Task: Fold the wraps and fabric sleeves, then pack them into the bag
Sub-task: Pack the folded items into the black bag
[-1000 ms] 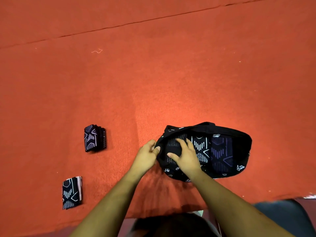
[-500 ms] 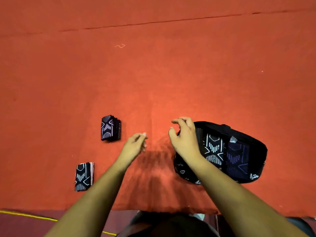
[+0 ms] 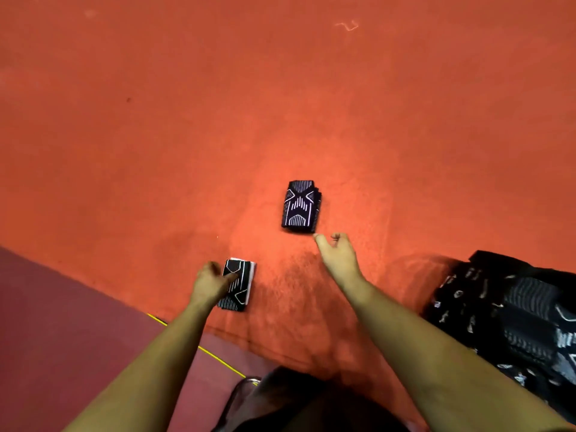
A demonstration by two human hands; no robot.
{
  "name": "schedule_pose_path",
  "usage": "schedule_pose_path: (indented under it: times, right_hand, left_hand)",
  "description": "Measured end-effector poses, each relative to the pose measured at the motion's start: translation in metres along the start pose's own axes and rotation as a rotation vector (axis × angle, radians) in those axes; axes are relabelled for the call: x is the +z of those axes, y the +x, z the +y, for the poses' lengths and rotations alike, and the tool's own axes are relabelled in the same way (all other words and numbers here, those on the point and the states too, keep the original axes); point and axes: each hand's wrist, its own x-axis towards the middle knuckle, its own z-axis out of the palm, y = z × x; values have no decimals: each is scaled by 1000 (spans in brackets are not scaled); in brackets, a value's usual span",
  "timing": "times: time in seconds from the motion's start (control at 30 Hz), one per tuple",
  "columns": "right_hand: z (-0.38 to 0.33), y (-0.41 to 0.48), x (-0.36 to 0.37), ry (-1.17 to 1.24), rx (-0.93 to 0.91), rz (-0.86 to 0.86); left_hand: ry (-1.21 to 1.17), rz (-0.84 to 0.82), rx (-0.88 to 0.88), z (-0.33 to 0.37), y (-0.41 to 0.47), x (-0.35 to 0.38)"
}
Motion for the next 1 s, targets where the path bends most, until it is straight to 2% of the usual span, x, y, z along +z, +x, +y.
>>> schedule_pose_path:
  times: [0.33, 0.43, 0.6, 0.7, 0.8, 0.93, 1.0]
  right_hand:
    - [-19, 119, 55, -53, 159, 27]
    - [-15, 140, 68, -31, 197, 45]
    - [9, 179, 79, 67, 230, 43]
    - [16, 192, 83, 85, 227, 50]
    - [11, 192, 90, 130, 239, -6]
    - [46, 225, 106, 96, 225, -36]
    - [48, 224, 106, 36, 220, 6]
  left_hand:
    - [3, -232, -206, -57, 80, 29]
    - [88, -206, -175, -96, 114, 40]
    - [80, -234, -72, -85, 114, 40]
    - [-57, -344, -61, -78, 116, 43]
    - [-281, -359, -72, -51, 102, 41]
    - [-591, -289, -140, -35, 107, 39]
    - [-687, -274, -118, -22, 109, 33]
